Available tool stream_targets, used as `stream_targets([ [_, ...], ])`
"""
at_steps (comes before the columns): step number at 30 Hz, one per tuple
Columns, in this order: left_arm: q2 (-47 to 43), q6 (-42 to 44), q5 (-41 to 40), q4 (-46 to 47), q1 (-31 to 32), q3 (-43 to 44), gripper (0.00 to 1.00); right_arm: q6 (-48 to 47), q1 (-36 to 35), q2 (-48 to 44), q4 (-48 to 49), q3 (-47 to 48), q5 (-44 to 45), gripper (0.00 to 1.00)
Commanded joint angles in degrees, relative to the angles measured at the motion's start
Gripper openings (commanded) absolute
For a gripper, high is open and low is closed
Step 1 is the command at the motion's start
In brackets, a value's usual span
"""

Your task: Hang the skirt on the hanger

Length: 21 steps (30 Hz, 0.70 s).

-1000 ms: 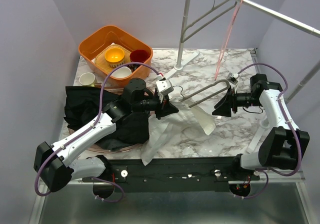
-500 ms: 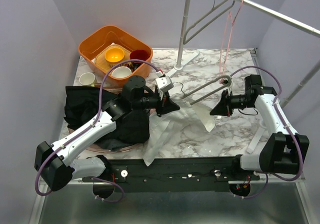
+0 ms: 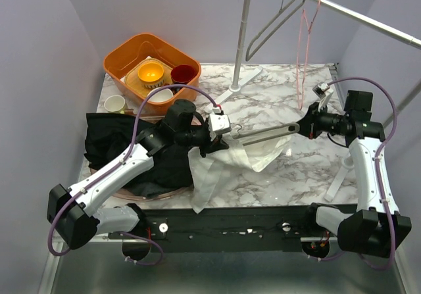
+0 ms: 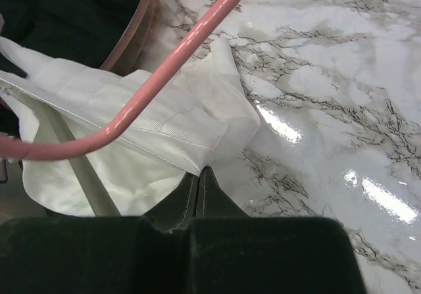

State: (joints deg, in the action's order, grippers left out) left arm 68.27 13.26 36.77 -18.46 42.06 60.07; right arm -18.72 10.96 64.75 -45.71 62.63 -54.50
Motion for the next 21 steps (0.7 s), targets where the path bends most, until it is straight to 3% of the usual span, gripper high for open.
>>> stream_targets([
  [1, 0.4, 6.1, -7.4, -6.5, -0.5, 2.2, 0.00, 2.5, 1.5, -0.2, 4.8, 1.8, 8.4, 0.01],
  [16, 5.6, 8.5, -32.1, -13.9, 5.4, 6.0, 0.00, 6.1, 2.2, -5.3, 7.4, 6.6, 17.7, 0.01],
  [21, 6.4, 8.3, -33.3, -15.9, 6.7, 7.8, 0.00, 4.0, 2.3, -5.5, 7.3, 7.2, 24.5, 0.01],
])
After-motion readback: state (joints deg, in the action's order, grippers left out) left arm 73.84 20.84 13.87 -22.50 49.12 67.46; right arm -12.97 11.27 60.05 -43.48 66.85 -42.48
